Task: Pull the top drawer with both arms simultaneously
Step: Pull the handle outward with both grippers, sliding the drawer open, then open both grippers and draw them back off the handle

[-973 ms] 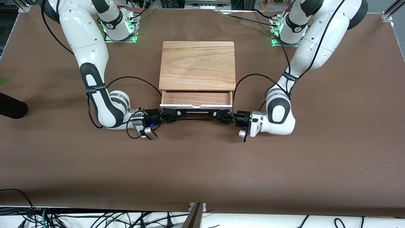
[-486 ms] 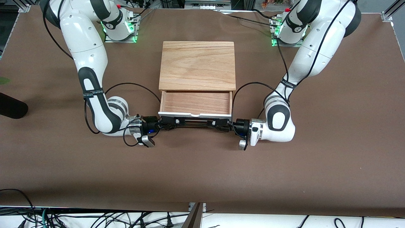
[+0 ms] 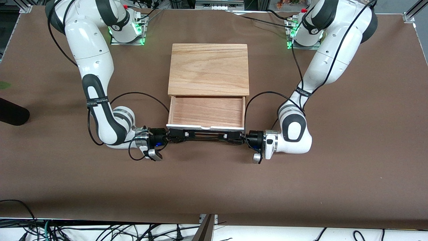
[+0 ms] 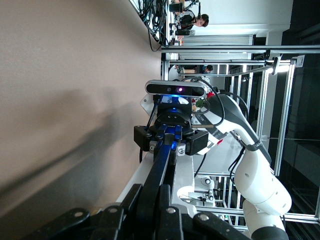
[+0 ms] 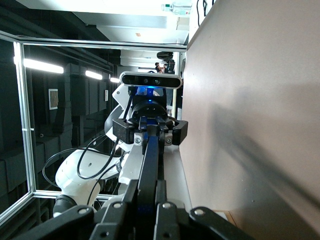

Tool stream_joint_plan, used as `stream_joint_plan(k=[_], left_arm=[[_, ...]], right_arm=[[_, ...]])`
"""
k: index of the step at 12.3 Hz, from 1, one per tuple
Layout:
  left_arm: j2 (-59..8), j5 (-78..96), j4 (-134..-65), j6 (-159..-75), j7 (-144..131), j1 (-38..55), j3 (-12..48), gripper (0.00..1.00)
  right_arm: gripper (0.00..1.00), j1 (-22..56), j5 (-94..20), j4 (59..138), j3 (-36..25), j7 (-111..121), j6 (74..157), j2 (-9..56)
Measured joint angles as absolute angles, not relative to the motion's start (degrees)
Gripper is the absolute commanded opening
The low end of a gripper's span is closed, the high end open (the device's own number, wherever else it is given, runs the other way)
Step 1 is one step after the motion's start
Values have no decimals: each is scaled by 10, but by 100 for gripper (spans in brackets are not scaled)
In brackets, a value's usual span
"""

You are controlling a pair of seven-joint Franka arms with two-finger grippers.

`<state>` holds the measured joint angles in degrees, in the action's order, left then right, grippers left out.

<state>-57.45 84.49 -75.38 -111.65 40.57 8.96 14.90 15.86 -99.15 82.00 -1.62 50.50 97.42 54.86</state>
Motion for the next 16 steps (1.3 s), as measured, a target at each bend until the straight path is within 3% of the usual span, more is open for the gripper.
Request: stream_joint_plan(k=[1, 2, 3, 11, 16], left_arm=[[-576, 845, -752, -1117, 405, 90, 149, 17], [-577, 845, -753, -1114, 405, 90, 149, 99], [-578, 845, -756, -1110, 405, 90, 148, 100], [-578, 846, -764, -1095, 403, 94, 148, 100], [-542, 725, -750, -1094, 337, 78, 126, 100]], right_arm=[[82, 159, -991, 819, -16, 503, 975, 550], [86, 157, -1000, 814, -17, 498, 996, 550], [100, 148, -1004, 805, -19, 490, 1014, 551], [100, 135, -998, 791, -29, 463, 1033, 552], [100, 137, -890, 768, -75, 338, 1033, 533]])
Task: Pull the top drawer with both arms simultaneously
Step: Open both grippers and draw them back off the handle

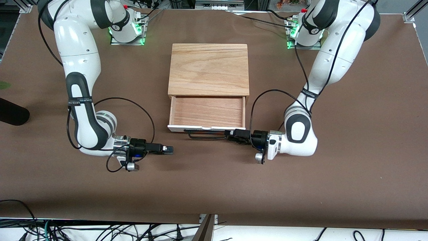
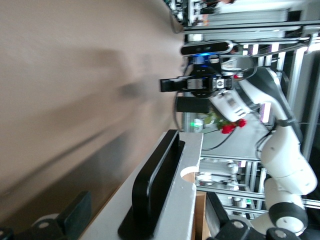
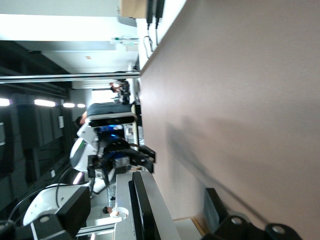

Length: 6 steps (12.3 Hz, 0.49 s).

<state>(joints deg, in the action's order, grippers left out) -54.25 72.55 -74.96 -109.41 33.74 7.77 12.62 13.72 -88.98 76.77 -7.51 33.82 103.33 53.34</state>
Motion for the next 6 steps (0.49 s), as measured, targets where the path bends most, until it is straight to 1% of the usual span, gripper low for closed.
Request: stream_joint_plan(k=[3, 6], left_arm=[[-495, 621, -746, -1092, 300, 49, 122, 100], [-448, 464, -745, -1075, 288, 16, 120, 100]], right_arm=[[100, 137, -756, 761, -107, 195, 1036, 499], [100, 139, -655, 755, -118, 83, 1041, 472]])
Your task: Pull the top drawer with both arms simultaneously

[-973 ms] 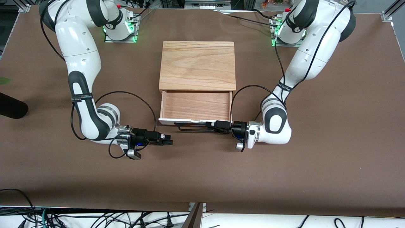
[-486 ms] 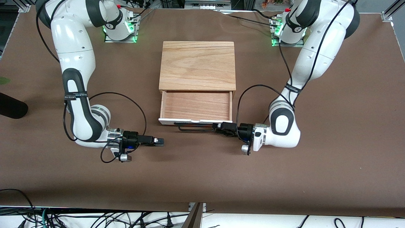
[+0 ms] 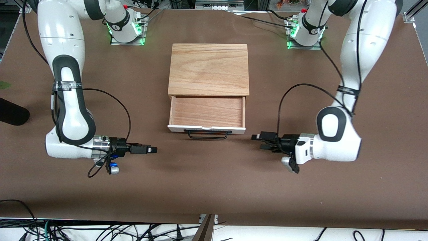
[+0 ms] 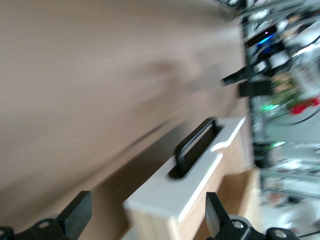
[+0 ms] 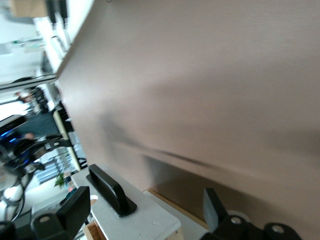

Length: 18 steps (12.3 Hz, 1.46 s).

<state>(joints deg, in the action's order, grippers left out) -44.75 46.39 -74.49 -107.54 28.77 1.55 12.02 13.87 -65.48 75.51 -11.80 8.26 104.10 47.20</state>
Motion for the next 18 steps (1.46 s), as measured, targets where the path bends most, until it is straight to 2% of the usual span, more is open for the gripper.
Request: stream_joint_plan(k=[5, 9, 15, 18], left_arm=[[-335, 176, -745, -1003, 198, 4, 120, 100], [-235, 54, -753, -936, 155, 5, 118, 100], [-53, -4, -917, -939, 18, 9, 72, 100], [-13, -4, -963, -951, -1, 45, 28, 100]], right_arm=[[100, 150, -416, 707, -126, -14, 1050, 462], [100, 135, -259, 705, -146, -17, 1032, 407], [100, 88, -10, 749, -148, -18, 1025, 274], [100, 76, 17, 793, -145, -18, 1045, 206]])
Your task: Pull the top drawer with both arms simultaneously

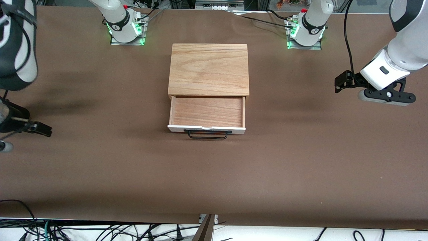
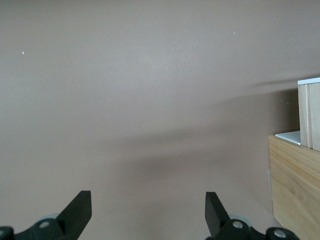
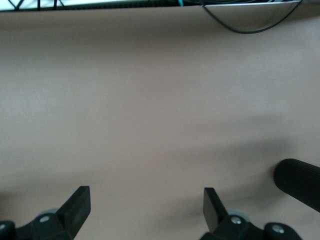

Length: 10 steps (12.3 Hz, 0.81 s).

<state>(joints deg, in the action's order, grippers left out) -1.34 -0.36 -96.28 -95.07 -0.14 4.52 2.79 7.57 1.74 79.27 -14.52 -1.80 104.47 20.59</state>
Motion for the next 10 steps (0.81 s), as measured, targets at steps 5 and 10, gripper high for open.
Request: stream_joint_plan(k=[5, 10], left_arm=[[-13, -4, -965, -954, -8, 51, 21, 100], [-13, -4, -965, -954, -8, 51, 22, 100]], right_arm=[[100, -1, 23, 917, -28, -18, 1048, 66], [100, -9, 23, 950, -22, -15, 1004, 23]])
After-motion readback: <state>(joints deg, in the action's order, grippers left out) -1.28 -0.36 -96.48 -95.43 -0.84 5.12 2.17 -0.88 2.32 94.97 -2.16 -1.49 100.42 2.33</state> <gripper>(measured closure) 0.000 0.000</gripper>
